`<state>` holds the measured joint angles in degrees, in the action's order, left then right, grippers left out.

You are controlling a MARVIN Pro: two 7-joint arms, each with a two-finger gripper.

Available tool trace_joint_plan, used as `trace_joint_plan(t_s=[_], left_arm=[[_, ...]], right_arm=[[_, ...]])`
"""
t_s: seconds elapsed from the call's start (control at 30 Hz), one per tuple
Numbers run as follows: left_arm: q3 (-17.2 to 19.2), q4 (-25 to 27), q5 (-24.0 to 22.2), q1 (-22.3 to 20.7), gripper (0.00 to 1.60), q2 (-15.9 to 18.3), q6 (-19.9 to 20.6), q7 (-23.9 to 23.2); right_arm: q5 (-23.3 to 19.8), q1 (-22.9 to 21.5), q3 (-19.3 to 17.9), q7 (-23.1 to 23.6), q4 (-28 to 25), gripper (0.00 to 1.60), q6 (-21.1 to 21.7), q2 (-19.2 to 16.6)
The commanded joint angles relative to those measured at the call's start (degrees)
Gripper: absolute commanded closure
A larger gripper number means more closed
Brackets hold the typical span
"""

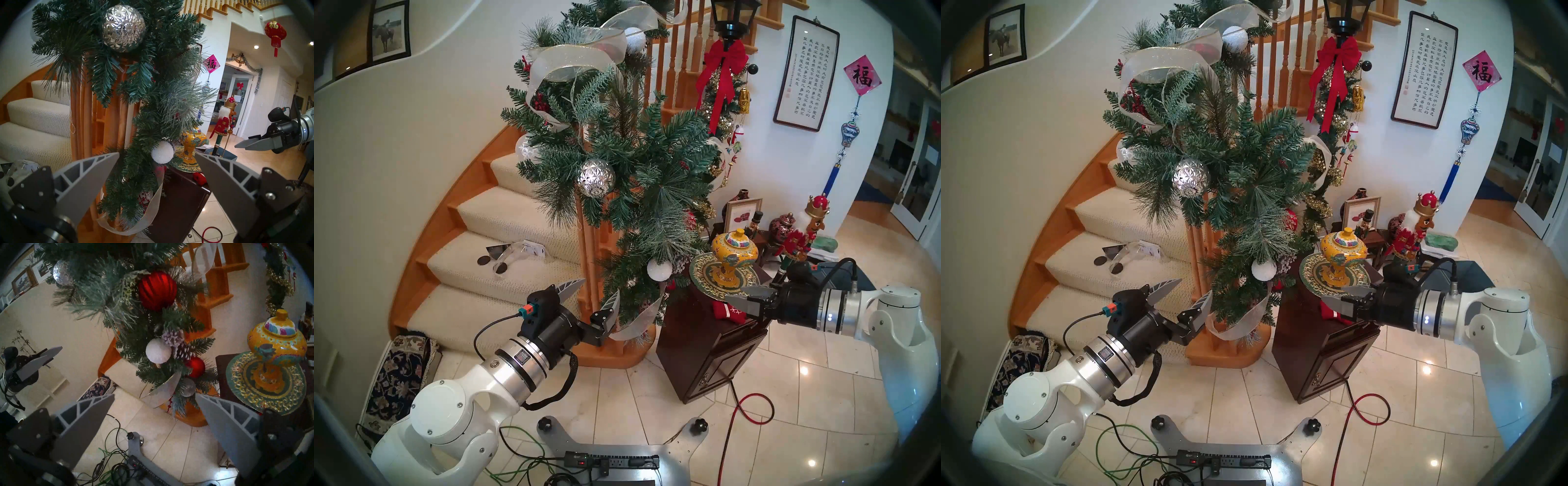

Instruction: Hang the ornament onto the Christmas-tree-style decoration

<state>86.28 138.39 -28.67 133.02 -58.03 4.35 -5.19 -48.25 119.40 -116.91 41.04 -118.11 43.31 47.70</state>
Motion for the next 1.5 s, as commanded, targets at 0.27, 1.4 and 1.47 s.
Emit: trace_joint_plan(t_s=[0.27, 1.4, 1.47], left_arm=[[0.0, 0.5, 0.0, 0.0, 0.0, -0.1, -0.1, 0.1], [0.0, 0.5, 0.1, 0.0, 0.0, -0.1, -0.1, 0.0], [0.0, 0.5, 0.1, 0.0, 0.0, -0.1, -0.1, 0.0]], right_arm=[[0.6, -6.4, 7.1, -3.1, 4.5, 0.0, 0.0, -1.5], [6.8, -9.9, 12.2, -16.6, 10.6, 0.0, -0.2, 0.6], [7.3, -9.8, 12.3, -17.4, 10.8, 0.0, -0.1, 0.7]])
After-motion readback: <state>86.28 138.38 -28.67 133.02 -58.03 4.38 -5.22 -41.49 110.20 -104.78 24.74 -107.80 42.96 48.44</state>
